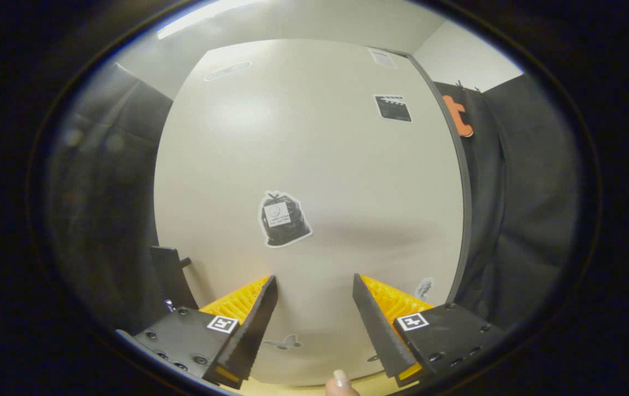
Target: Open the shoe cabinet door, grab the shoes and put them into the shoe cabinet, then close the shoe cabinet door.
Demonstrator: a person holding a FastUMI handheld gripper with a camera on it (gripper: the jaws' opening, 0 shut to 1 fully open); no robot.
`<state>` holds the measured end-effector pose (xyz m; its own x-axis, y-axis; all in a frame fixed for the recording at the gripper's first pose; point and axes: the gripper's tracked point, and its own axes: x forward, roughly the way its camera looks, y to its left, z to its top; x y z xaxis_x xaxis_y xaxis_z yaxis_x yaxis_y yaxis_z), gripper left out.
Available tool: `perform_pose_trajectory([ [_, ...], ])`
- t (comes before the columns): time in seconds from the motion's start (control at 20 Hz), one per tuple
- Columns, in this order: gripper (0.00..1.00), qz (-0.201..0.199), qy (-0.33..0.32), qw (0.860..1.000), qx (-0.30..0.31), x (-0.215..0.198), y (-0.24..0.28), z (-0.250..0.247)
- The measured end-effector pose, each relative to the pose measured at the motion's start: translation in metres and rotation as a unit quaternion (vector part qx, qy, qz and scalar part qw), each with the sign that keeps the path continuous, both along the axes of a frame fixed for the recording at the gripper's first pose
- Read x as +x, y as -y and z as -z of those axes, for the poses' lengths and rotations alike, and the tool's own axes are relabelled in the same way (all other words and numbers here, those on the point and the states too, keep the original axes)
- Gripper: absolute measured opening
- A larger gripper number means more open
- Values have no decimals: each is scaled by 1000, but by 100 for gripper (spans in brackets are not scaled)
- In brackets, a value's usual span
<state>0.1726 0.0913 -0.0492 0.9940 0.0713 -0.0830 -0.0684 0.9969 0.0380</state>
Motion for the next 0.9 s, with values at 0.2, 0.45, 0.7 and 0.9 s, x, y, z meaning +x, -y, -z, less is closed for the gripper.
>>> perform_pose_trajectory([
  [0.2,89,17,1,1000,0,7,-3,2],
  [0.45,89,38,3,999,-4,10,-5,5],
  [0.7,89,42,7,999,-5,8,-4,6],
  [0.9,89,45,5,999,-2,7,-5,8],
])
